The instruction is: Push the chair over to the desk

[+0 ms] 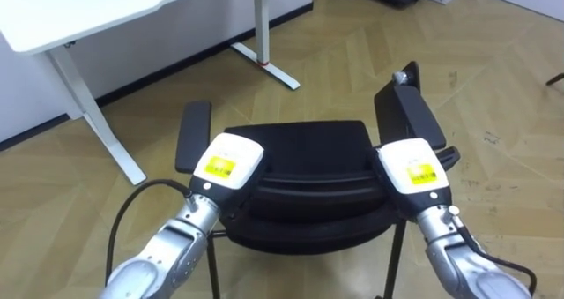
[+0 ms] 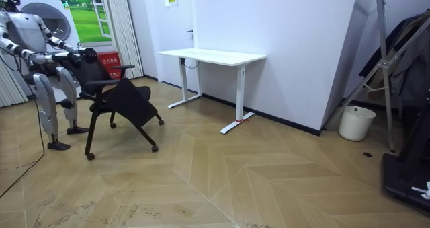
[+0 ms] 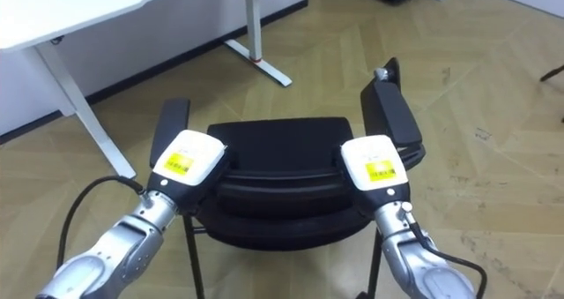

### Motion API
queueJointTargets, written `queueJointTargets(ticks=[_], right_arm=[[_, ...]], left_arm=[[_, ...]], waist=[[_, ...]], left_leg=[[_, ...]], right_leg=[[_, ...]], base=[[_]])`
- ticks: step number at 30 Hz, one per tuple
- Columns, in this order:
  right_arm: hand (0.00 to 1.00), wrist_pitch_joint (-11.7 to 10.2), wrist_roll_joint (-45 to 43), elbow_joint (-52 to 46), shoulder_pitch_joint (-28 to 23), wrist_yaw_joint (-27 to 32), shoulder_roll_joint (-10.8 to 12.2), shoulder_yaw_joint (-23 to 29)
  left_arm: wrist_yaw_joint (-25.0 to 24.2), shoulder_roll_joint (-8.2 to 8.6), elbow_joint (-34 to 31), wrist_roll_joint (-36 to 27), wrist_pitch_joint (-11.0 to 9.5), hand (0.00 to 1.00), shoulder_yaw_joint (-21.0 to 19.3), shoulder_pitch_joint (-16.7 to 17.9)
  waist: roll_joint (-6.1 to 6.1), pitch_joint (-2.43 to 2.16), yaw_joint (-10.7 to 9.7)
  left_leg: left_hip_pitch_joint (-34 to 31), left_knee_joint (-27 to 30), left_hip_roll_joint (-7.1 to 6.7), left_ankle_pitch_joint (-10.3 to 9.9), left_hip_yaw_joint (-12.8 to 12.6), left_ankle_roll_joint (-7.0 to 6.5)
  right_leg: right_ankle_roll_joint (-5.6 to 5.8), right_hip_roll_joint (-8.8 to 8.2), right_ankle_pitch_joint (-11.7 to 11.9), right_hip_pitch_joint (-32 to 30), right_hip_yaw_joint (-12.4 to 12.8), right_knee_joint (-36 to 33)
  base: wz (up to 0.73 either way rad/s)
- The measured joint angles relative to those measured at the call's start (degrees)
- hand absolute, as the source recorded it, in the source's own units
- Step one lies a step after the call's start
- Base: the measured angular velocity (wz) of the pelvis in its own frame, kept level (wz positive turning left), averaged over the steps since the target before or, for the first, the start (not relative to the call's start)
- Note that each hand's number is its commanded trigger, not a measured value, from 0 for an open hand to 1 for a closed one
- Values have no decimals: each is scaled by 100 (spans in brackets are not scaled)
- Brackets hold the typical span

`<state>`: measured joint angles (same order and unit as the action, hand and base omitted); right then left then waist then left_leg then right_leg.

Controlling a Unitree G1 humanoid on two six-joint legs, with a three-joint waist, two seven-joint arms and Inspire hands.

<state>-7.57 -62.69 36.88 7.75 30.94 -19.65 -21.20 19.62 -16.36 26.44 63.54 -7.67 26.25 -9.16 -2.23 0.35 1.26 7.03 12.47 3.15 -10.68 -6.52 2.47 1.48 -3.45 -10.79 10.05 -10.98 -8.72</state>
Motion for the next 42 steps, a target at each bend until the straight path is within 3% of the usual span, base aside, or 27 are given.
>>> queueJointTargets(ticks=[4, 7, 8, 9, 12, 13, 14, 15, 16, 17, 18, 20, 24, 27, 28, 30, 32, 34, 35, 37, 39, 41, 42], right_arm=[[100, -4, 10, -4, -49, -34, 130, 5], [100, -35, 2, 44, -74, -35, 196, 8], [100, -51, -12, 23, -100, -34, 207, 12], [100, -50, -17, -2, -126, -36, 224, 12], [100, -53, 5, -171, -232, -38, 117, 11], [100, -58, -3, -167, -235, -41, 121, 11], [100, -66, -19, -189, -272, -34, 115, 12], [100, -66, -19, -214, -294, -11, 104, 18], [100, -66, -37, -252, -325, 41, 107, 28], [100, -69, -69, -242, -332, 92, 123, 31], [100, -70, -68, -234, -331, 125, 125, 31], [100, -64, -67, -212, -335, 283, 124, 31], [100, -19, -37, -203, -311, 422, 121, 54], [100, 28, -41, -316, -310, 469, 73, 67], [100, 39, -41, -287, -280, 478, 81, 91], [100, 56, -56, -161, -160, 473, 108, 91], [100, 86, -55, -81, -229, 465, 199, 87], [100, 144, -40, -74, -230, 450, 250, 18], [100, 192, -24, -105, -195, 431, 251, -51], [100, 294, -39, -192, -207, 399, 267, -119], [100, 345, -32, -199, -199, 399, 267, -225], [100, 343, -42, -186, -224, 398, 320, -262], [100, 337, -55, -191, -238, 399, 342, -246]], left_arm=[[147, -60, 116, 32, -81, 100, -97, 24], [295, -55, 351, -53, -140, 100, -131, 28], [354, -50, 394, -109, -150, 100, -138, 49], [367, -48, 396, -111, -150, 100, -140, 87], [522, 11, 388, -208, -164, 100, -134, 189], [583, 6, 372, -213, -165, 100, -134, 236], [634, 0, 341, -207, -165, 100, -134, 281], [648, -5, 308, -205, -166, 100, -134, 291], [705, -26, 261, -165, -165, 100, -135, 306], [745, -63, 200, -129, -165, 100, -140, 320], [745, -82, 166, -128, -165, 100, -142, 318], [716, -103, 94, -128, -166, 100, -143, 276], [685, -97, 85, -118, -177, 100, -136, 173], [661, -94, 35, -140, -178, 100, -138, 89], [685, -86, 47, -161, -178, 100, -138, 51], [686, -29, 219, -213, -186, 100, -129, -45], [738, -23, 370, -209, -249, 100, -115, -66], [764, -51, 408, -209, -259, 100, -124, -43], [839, -90, 441, -218, -270, 100, -126, -31], [900, -106, 469, -248, -284, 100, -148, 2], [918, -177, 474, -264, -329, 100, -156, 23], [1004, -254, 497, -258, -372, 100, -155, 59], [1002, -275, 470, -258, -372, 100, -155, 73]], waist=[[-75, 11, 69], [11, 41, 51], [75, 60, 50], [86, 53, 38], [79, 49, -64], [72, 46, -27], [77, 37, 30], [83, 36, 30], [71, 23, 70], [76, 16, 82], [66, 12, 85], [-3, -34, 44], [-146, -73, 30], [-261, -106, 72], [-287, -89, 78], [-149, -34, 56], [-80, -5, 33], [-14, -4, 78], [104, 44, 115], [242, 42, 225], [287, 51, 268], [274, 48, 200], [263, 41, 151]], left_leg=[[-579, 1130, 199, -119, 70, 55], [-1174, 2398, 465, -110, 155, 42], [-1427, 2888, 582, -26, 191, 12], [-1532, 3071, 608, 50, 186, -13], [-1958, 2522, 501, 36, 71, -13], [-2084, 1927, 414, 78, -37, -7], [-2134, 1204, 391, 227, -214, 4], [-2171, 911, 381, 310, -230, -17], [-2220, 613, 395, 547, -217, -61], [-2243, 500, 386, 769, -217, -90], [-2243, 460, 360, 870, -215, -109], [-2228, 394, 148, 1127, -229, -247], [-2198, 516, -230, 1122, -262, -420], [-2148, 768, -563, 885, -414, -729], [-2119, 902, -691, 715, -385, -795], [-2001, 1073, -691, 497, -375, -865], [-1726, 1078, -673, 294, -253, -924], [-1571, 1016, -684, 192, -132, -963], [-1514, 983, -670, 141, 14, -981], [-1398, 796, -671, 140, 234, -984], [-1255, 684, -673, 140, 445, -984], [-1157, 681, -699, 92, 774, -935], [-1144, 684, -714, 72, 874, -921]], right_leg=[[-152, 117, -100, 0, -58, -154], [-317, 251, -253, 15, -198, -348], [-379, 307, -365, 35, -205, -458], [-400, 309, -413, 65, -216, -517], [-441, 243, -677, -11, -401, -846], [-438, 201, -754, -60, -417, -931], [-392, 170, -830, -55, -451, -949], [-352, 157, -856, -50, -521, -947], [-255, 70, -891, -28, -742, -942], [-134, -44, -917, 0, -961, -929], [-83, -80, -921, -2, -990, -928], [73, -213, -968, -1, -978, -933], [317, -599, -1045, 21, -959, -1040], [562, -1003, -1196, 110, -977, -1269], [623, -1175, -1229, 69, -1008, -1620], [365, -1374, -970, -231, -935, -2647], [142, -1471, -259, -585, -624, -3610], [101, -1433, 103, -803, -365, -3963], [158, -1309, -4, -990, -305, -4070], [157, -1101, -280, -1409, -338, -4104], [142, -820, -422, -1755, -334, -3853], [107, -481, -410, -2215, -297, -3138], [69, -408, -368, -2312, -278, -2850]], base=[[10], [20], [16], [29], [29], [-35], [-28], [-23], [-17], [-22], [-13], [-2], [-6], [-5], [-12], [-4], [12], [-8], [-26], [-27], [-1], [40], [72]])
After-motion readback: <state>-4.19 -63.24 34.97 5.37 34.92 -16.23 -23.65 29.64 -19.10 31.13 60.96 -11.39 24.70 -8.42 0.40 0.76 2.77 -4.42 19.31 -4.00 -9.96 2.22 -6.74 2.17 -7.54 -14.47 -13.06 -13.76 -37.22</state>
